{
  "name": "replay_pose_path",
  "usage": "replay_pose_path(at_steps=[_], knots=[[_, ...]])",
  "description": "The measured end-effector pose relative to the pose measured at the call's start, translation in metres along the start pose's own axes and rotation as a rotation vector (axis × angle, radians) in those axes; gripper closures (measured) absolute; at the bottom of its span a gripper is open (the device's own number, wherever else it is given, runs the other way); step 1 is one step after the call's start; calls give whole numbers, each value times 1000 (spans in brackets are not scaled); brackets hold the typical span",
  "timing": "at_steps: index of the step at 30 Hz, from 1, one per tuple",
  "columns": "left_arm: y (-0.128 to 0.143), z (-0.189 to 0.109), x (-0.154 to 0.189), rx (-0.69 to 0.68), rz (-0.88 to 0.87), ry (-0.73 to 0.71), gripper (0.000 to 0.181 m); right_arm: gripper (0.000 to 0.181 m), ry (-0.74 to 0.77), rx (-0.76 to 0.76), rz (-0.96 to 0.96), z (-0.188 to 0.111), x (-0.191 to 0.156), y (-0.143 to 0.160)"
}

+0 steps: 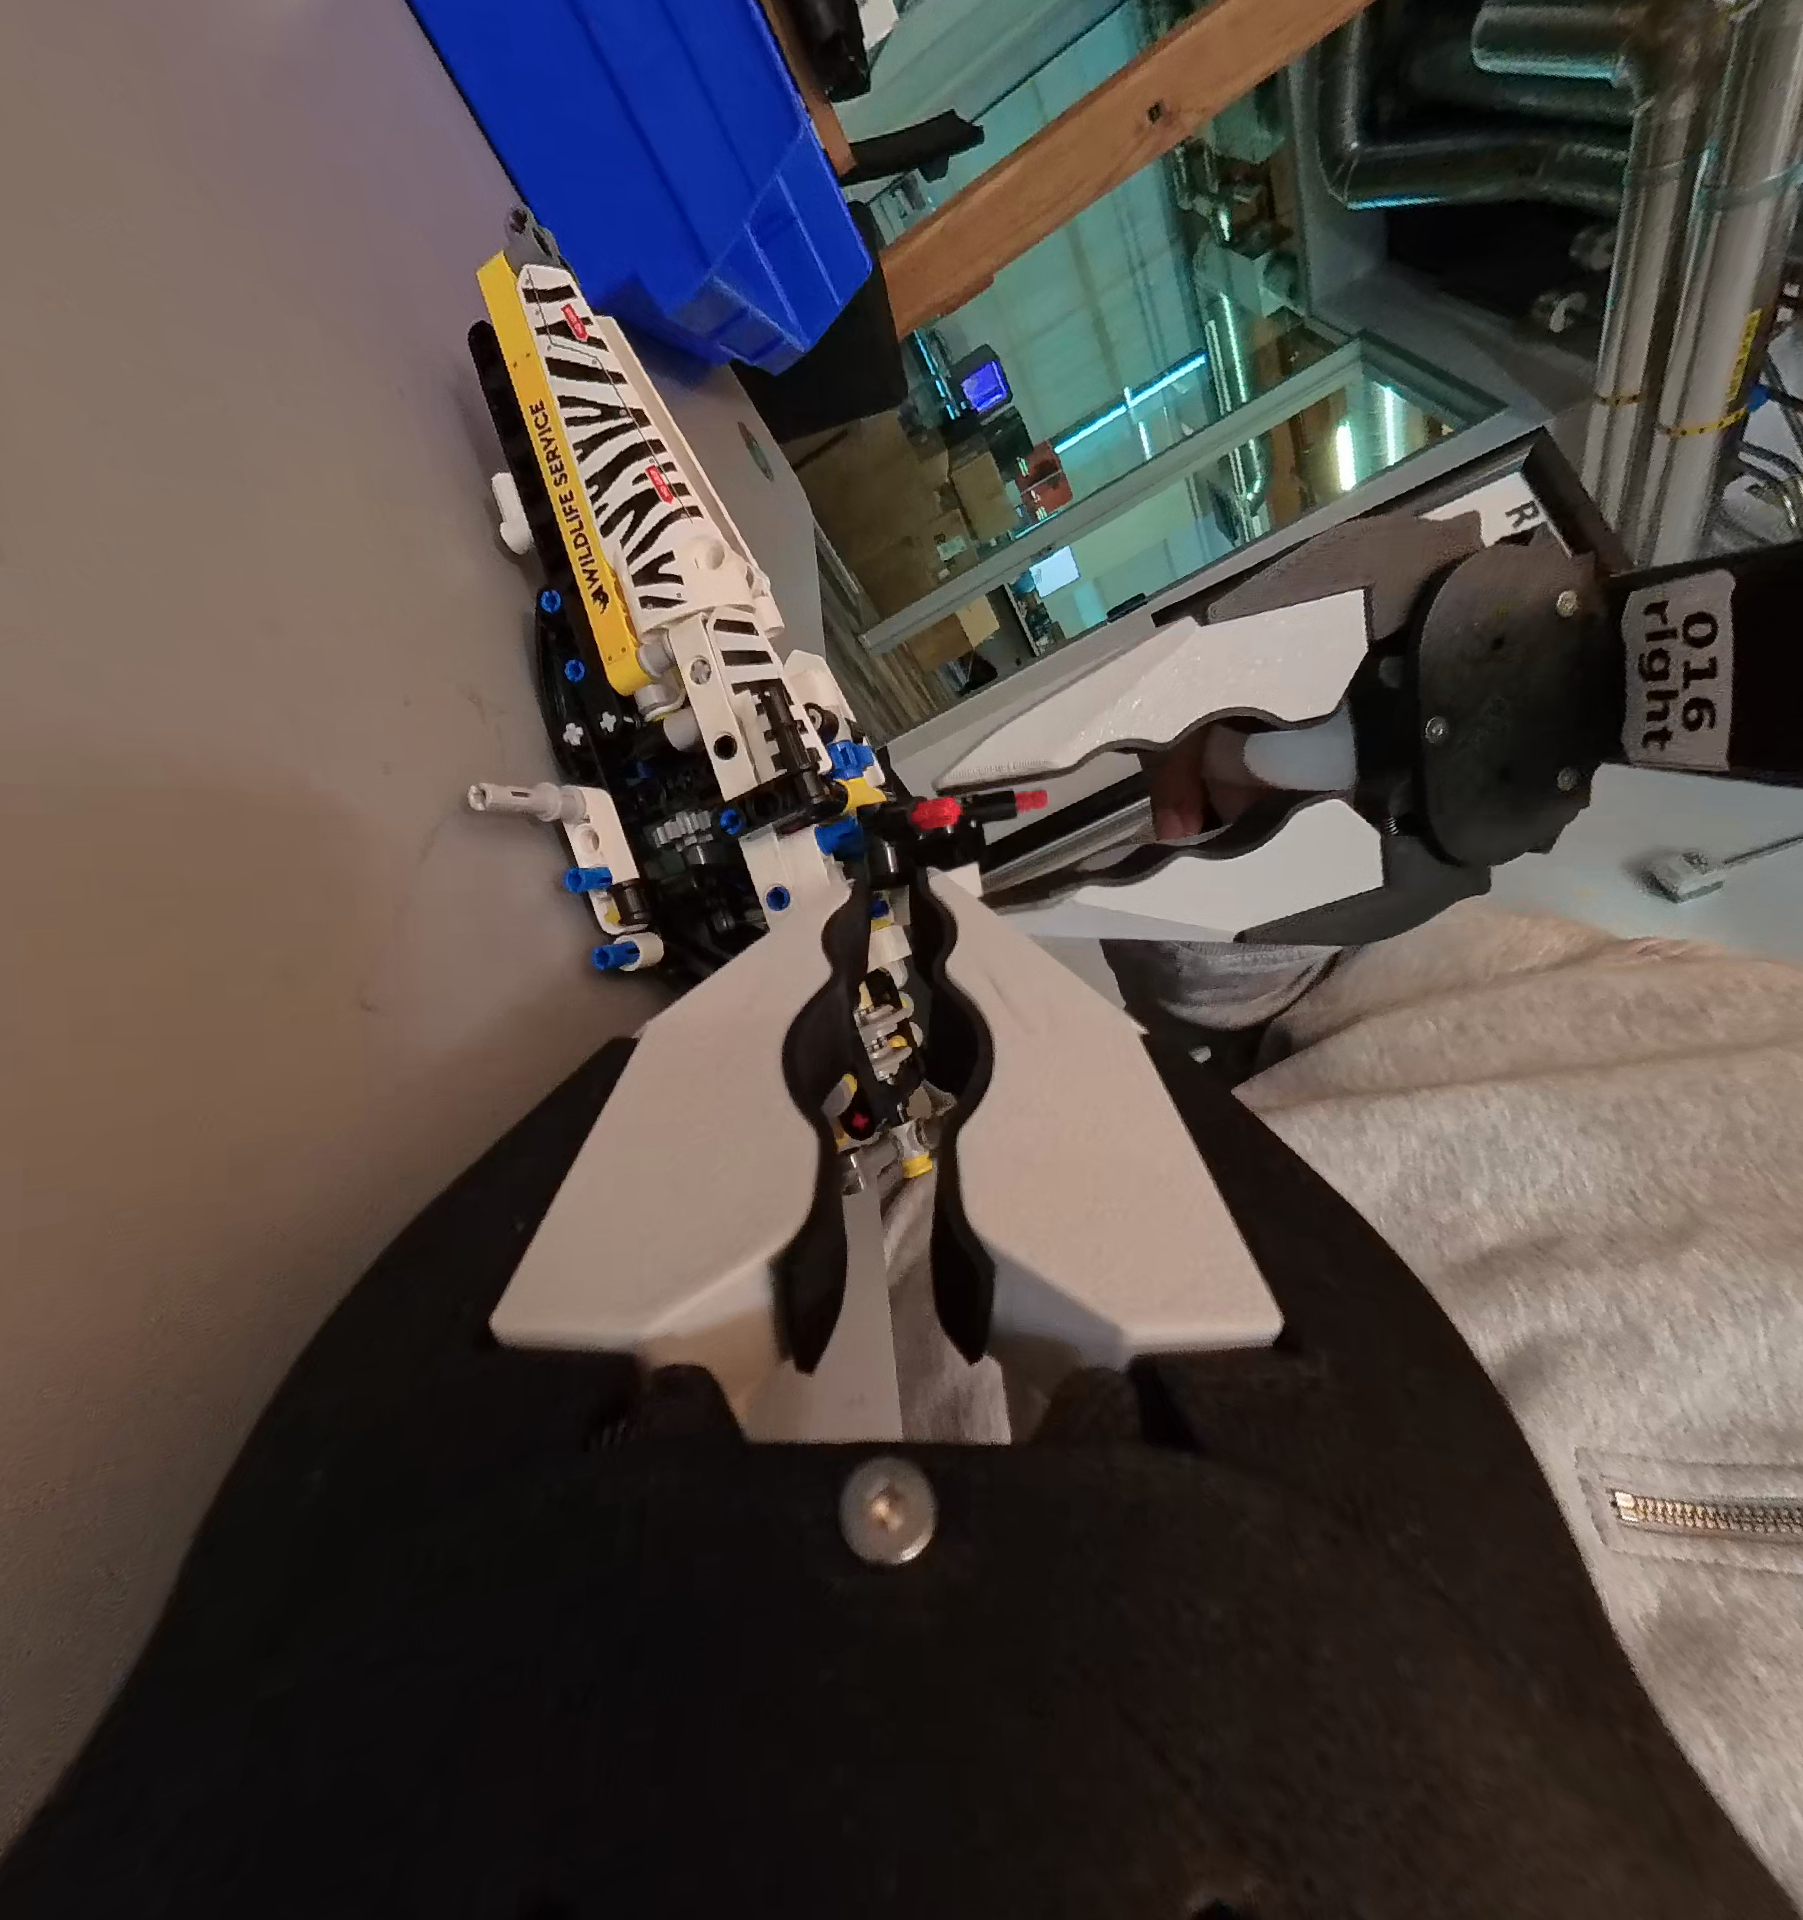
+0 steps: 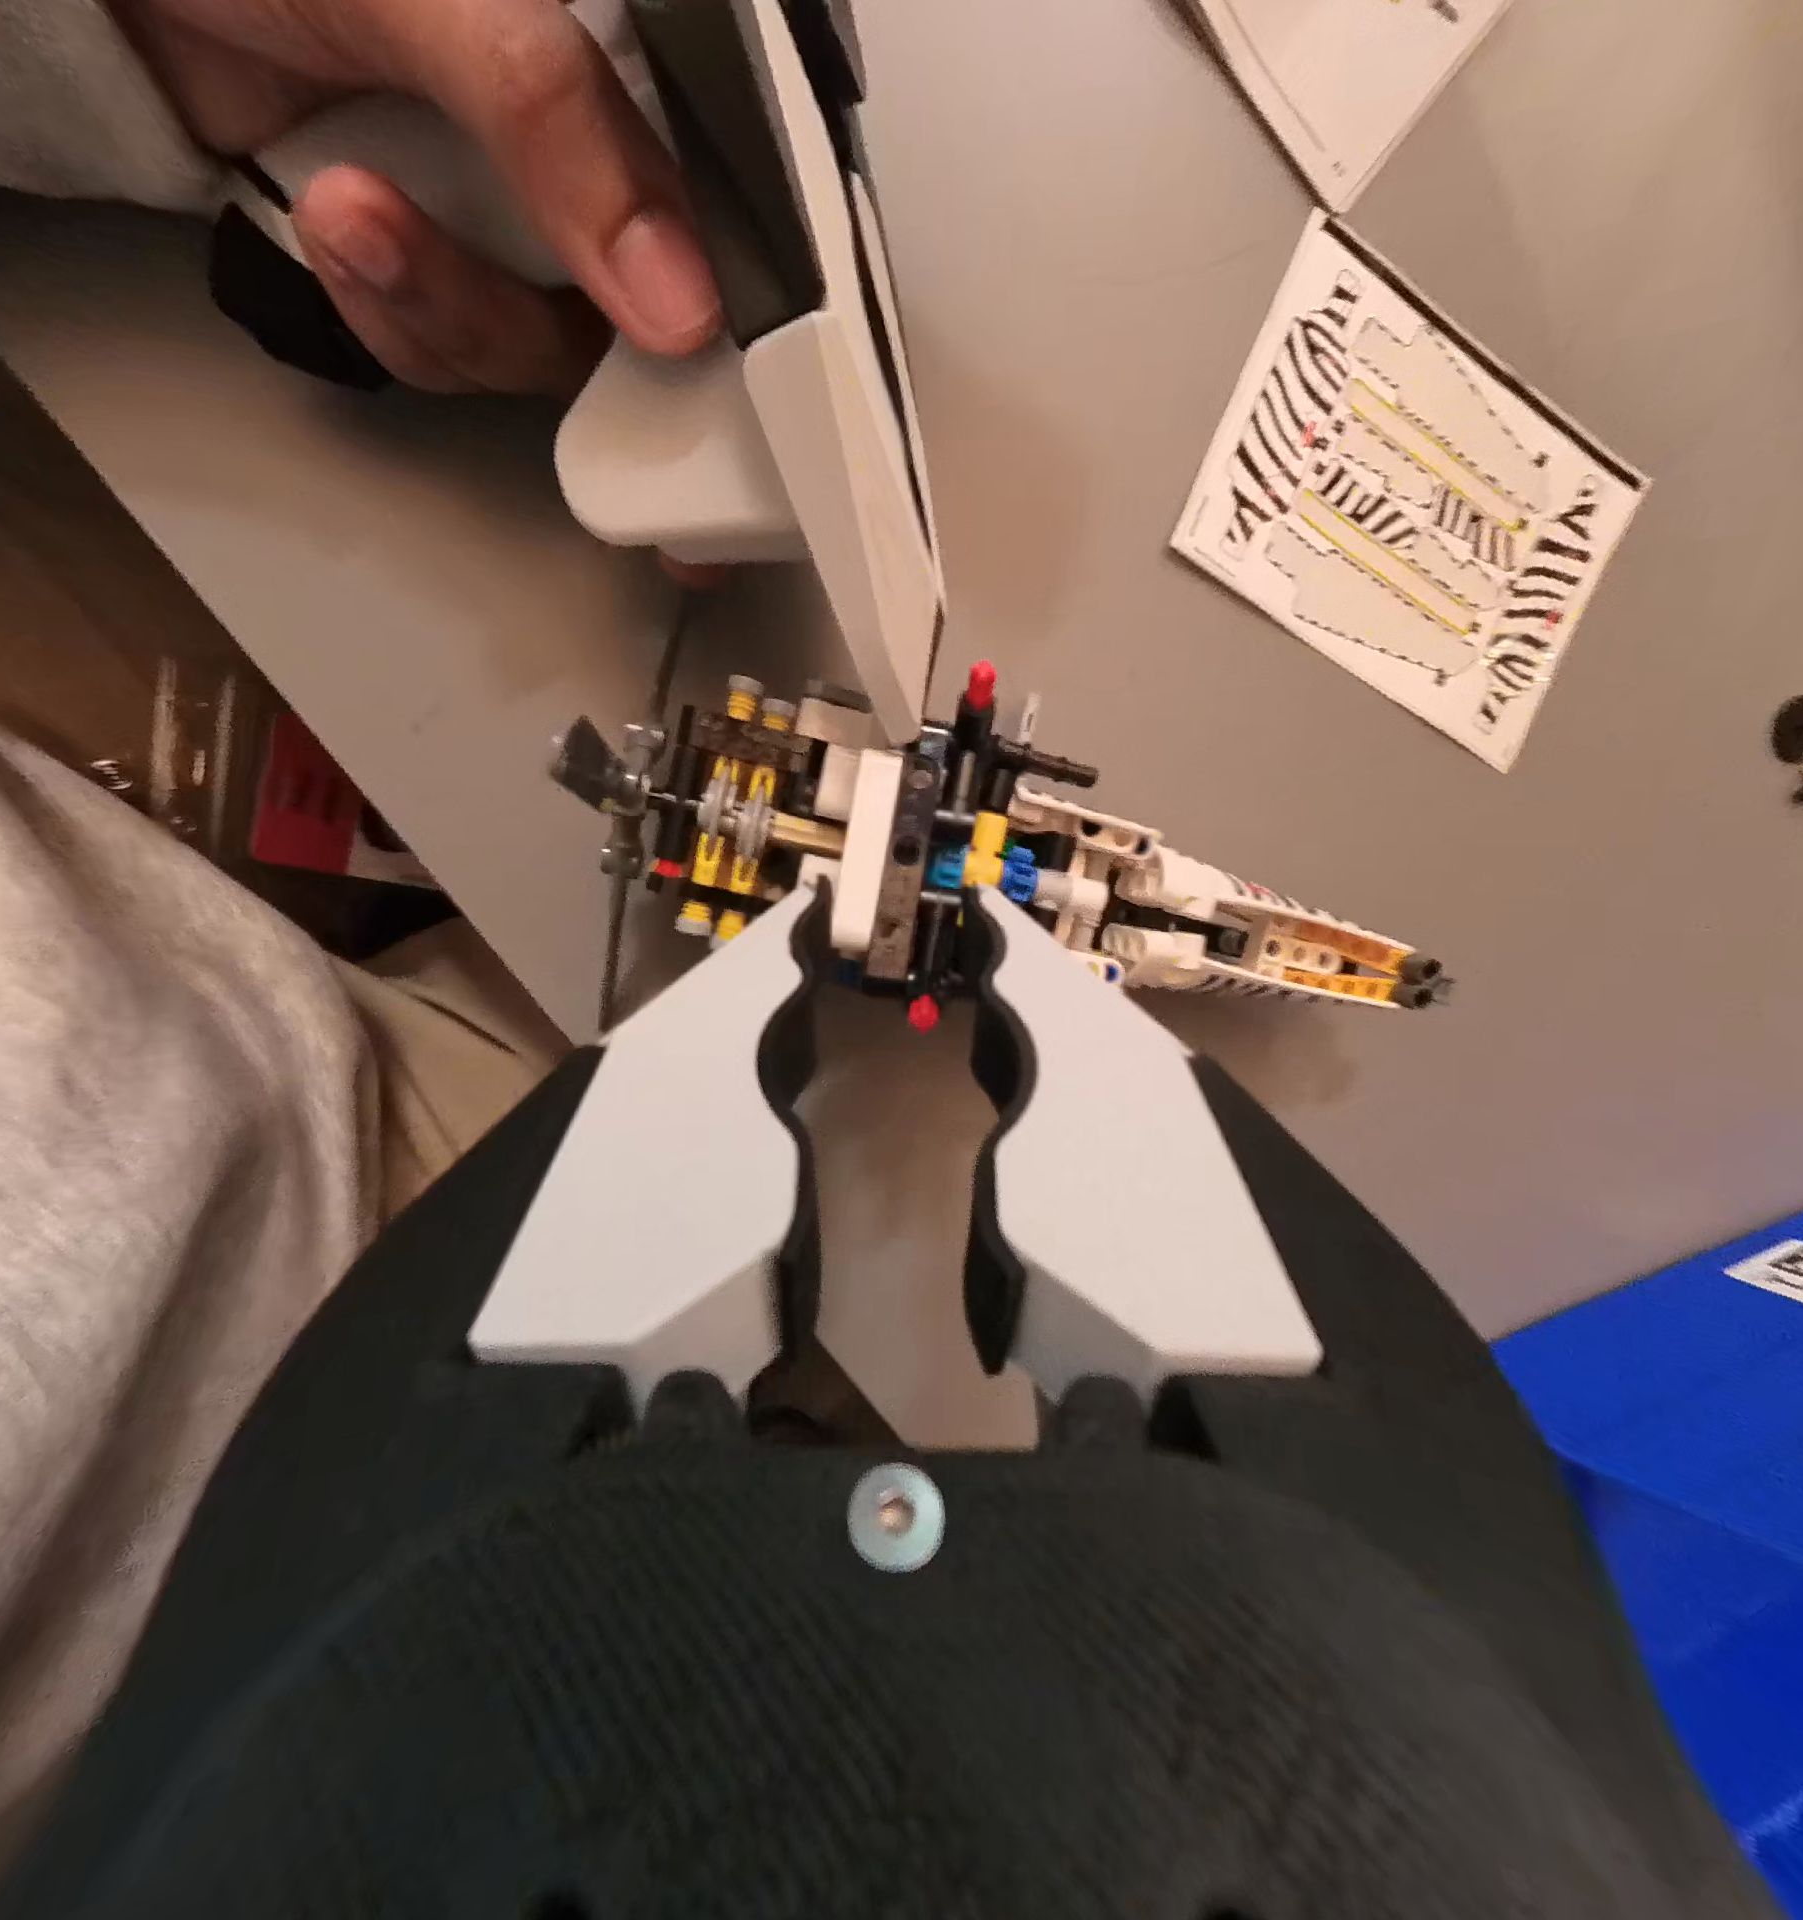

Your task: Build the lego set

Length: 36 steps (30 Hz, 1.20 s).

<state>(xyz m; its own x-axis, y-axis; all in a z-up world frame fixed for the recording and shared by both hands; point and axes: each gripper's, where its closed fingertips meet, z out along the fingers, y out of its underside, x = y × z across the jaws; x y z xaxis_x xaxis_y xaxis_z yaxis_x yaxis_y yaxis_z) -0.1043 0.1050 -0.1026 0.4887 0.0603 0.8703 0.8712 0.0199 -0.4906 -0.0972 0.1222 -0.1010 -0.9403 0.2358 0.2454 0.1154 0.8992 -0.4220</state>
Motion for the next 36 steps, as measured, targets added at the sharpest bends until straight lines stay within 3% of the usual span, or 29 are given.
replay_pose_path(at_steps=[15, 22, 27, 36], knots=[[-2, -2, 4, 17, 4, 28, 176, 159, 15, 52, 22, 1, -1, 3], [-5, -2, -3, 34, 46, -37, 160, 159, -55, 56, 62, 1, -5, 3], [-4, -2, 0, 26, 64, -34, 176, 159, -55, 48, 47, 1, -6, 1], [-3, -1, -2, 24, 65, -50, 174, 159, -73, 48, 63, 5, -8, 3]])
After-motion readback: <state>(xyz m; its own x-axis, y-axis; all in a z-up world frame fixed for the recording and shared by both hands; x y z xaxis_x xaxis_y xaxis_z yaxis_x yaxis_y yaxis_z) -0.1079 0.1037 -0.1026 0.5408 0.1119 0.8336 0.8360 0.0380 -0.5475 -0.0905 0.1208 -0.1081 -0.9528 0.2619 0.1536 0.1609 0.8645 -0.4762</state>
